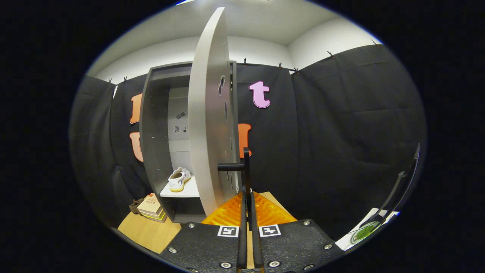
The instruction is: Open the shoe cabinet door, grab the shoes and put them into the shoe cabinet, then close the shoe cabinet door.
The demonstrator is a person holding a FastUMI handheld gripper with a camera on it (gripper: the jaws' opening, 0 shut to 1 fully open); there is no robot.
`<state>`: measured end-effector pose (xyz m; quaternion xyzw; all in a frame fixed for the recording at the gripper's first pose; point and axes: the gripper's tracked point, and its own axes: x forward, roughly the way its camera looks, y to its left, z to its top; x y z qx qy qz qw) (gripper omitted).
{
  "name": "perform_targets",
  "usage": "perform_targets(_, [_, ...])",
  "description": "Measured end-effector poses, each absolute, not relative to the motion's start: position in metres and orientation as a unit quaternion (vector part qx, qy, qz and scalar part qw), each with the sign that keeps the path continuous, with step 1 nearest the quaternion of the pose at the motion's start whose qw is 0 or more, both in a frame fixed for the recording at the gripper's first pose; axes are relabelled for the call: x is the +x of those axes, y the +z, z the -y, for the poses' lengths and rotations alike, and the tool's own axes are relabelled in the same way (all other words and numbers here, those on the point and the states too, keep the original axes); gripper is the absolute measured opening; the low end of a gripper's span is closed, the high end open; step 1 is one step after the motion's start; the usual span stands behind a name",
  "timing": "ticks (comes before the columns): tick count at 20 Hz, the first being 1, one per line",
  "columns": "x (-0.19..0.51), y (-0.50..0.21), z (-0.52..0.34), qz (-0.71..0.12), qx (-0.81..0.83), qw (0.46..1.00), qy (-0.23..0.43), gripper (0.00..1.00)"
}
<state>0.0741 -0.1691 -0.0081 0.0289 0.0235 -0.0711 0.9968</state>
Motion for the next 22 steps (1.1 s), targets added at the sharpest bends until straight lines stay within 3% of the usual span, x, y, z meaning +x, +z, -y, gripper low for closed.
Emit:
perform_targets(15, [0.031, 0.006, 0.18, -0.013, 0.013, 0.993, -0.115, 0.04])
perform_targets(22, [0.022, 0.001, 0.136, -0.028, 0.012, 0.996, -0.083, 0.04])
